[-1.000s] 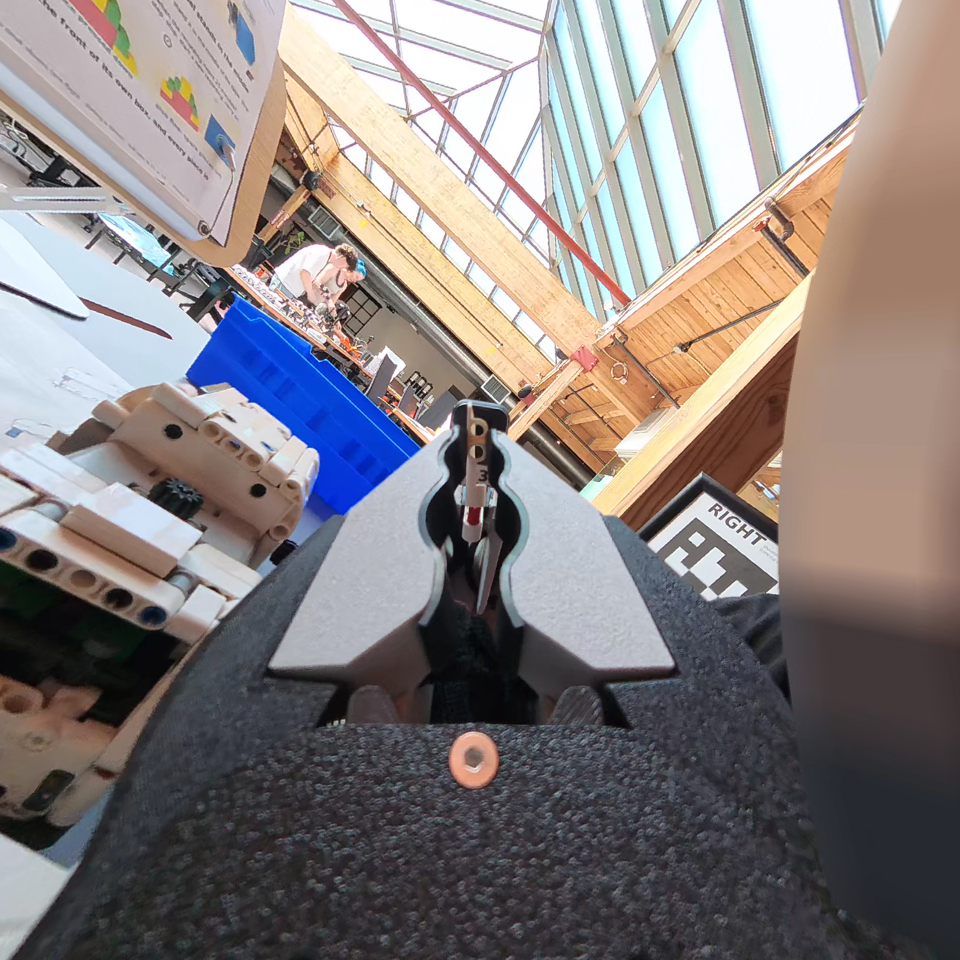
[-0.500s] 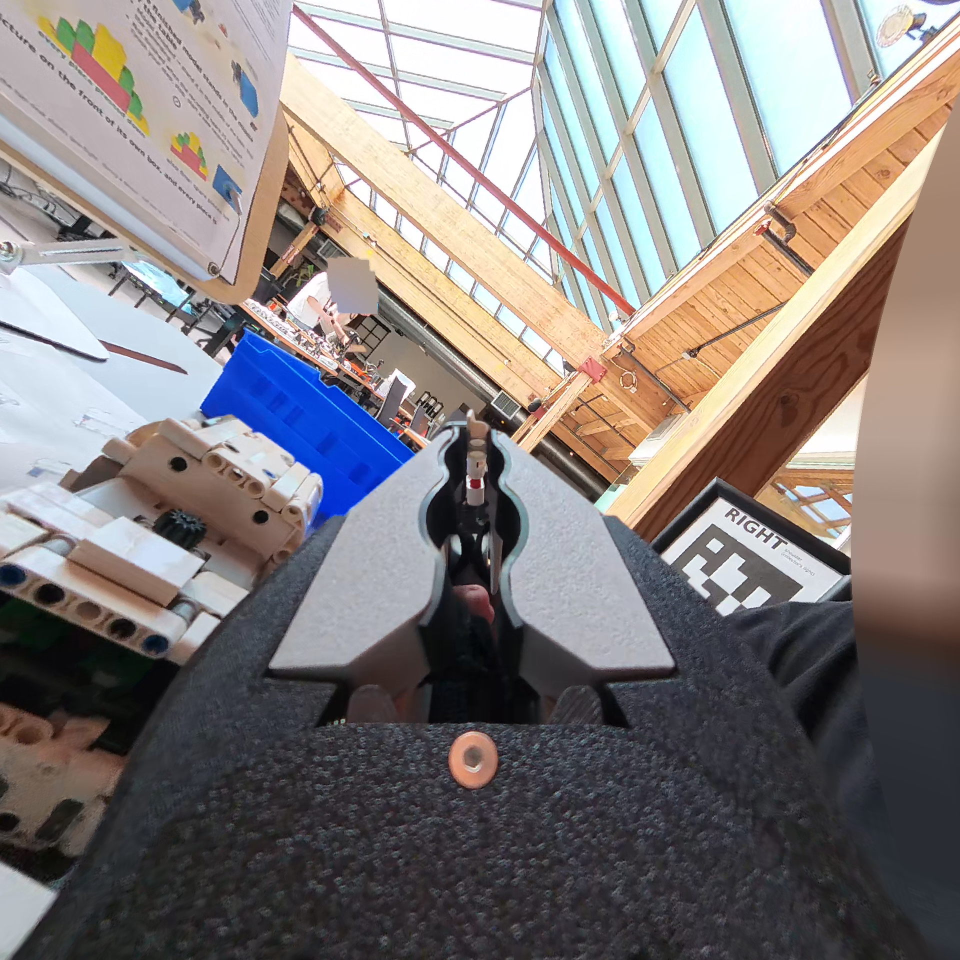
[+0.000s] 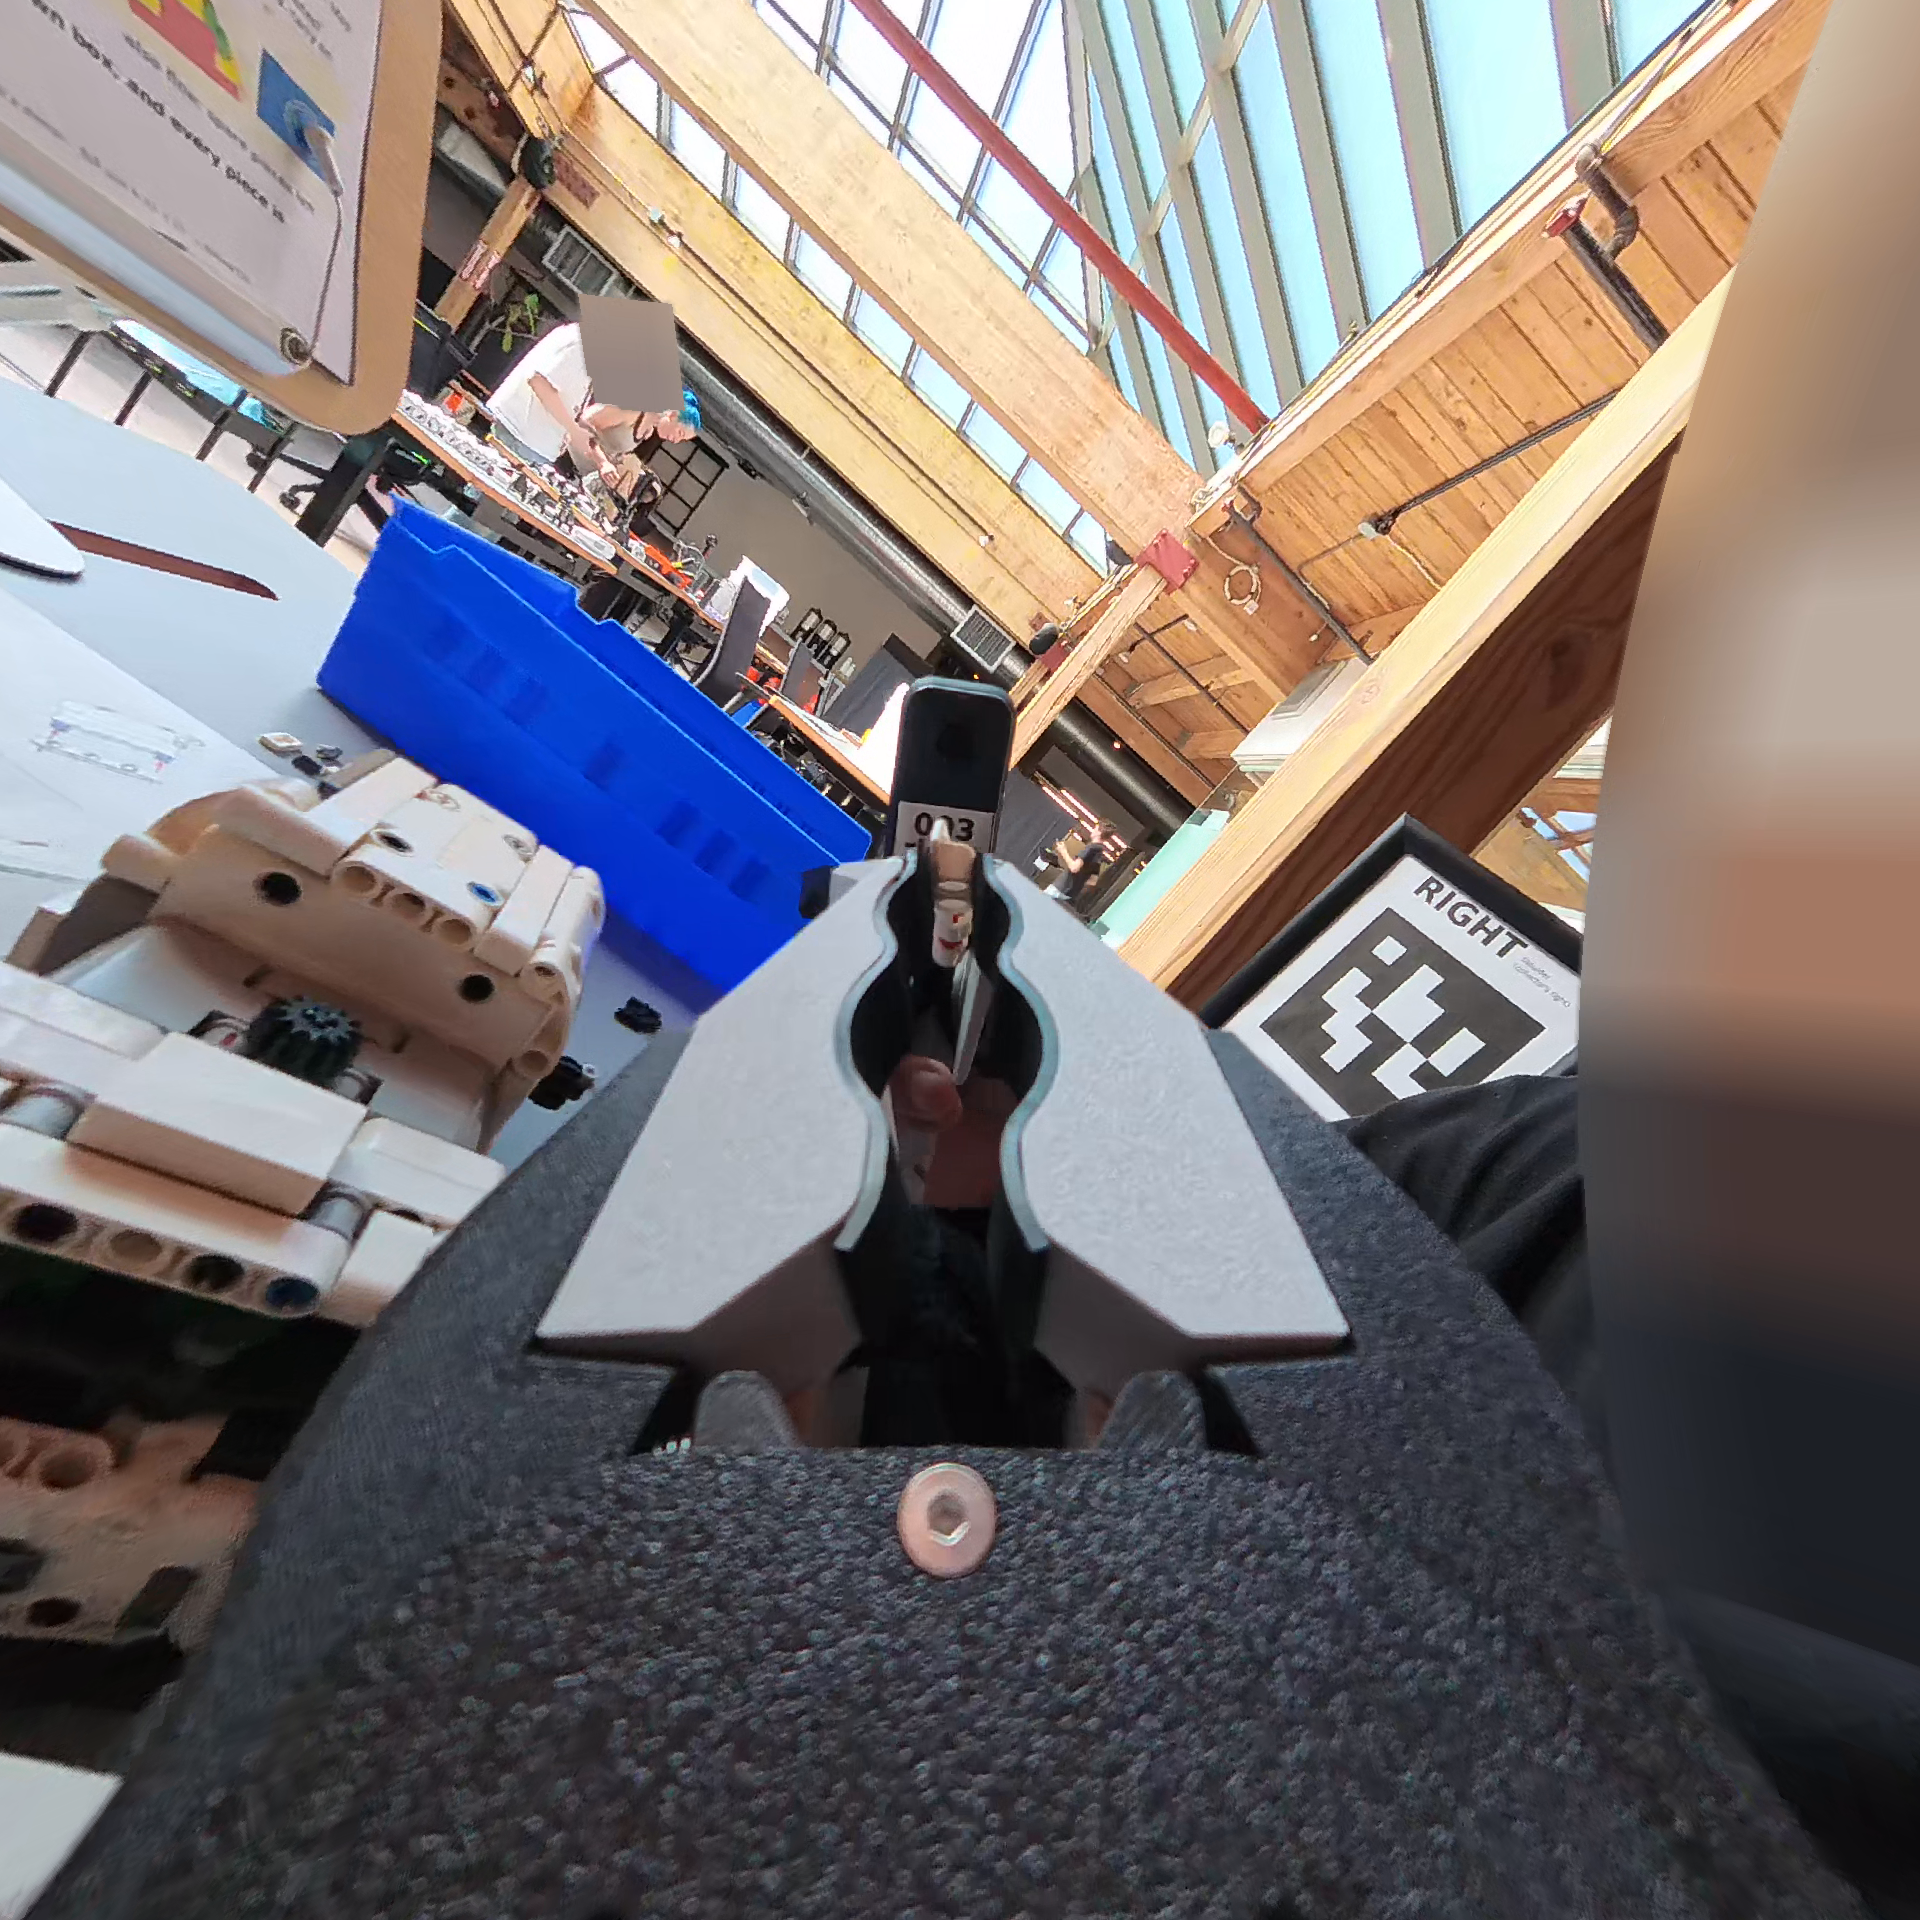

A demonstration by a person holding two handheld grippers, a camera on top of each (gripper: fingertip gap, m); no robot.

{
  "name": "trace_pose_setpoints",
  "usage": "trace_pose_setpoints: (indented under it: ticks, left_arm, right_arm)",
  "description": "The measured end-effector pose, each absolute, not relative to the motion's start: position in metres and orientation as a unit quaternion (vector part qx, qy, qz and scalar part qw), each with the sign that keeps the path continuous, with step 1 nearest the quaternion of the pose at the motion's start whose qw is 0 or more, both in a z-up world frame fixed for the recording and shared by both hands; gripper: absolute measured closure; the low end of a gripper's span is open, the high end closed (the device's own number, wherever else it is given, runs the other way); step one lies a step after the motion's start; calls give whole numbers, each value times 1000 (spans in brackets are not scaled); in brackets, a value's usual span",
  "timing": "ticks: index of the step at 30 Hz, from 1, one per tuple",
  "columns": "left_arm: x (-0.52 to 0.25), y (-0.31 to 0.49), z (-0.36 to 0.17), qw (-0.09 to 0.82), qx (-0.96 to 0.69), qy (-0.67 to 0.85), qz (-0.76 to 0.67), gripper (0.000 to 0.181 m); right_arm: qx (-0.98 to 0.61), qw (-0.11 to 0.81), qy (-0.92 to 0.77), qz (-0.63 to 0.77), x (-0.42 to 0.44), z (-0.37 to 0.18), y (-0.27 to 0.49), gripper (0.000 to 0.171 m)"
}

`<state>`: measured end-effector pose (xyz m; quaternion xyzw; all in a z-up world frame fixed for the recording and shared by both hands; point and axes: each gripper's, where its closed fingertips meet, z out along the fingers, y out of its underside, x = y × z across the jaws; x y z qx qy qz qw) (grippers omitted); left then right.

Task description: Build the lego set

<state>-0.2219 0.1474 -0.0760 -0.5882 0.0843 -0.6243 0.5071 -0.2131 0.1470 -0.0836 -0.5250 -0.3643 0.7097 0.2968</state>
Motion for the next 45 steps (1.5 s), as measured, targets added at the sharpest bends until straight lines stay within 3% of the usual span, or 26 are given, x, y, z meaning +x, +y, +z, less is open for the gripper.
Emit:
trace_pose_setpoints:
  ticks: [29,38,45]
  left_arm:
    - [-228,160,-75,521,-550,3,-653,177]
    - [-233,160,-72,526,-546,-1,-652,177]
    - [-236,161,-72,528,-548,-1,-649,177]
  right_arm:
    - [-521,280,-273,759,-218,-81,160,165]
    - [-531,275,-271,754,-219,-85,163,151]
    - [-528,297,-297,738,-221,-86,158,160]
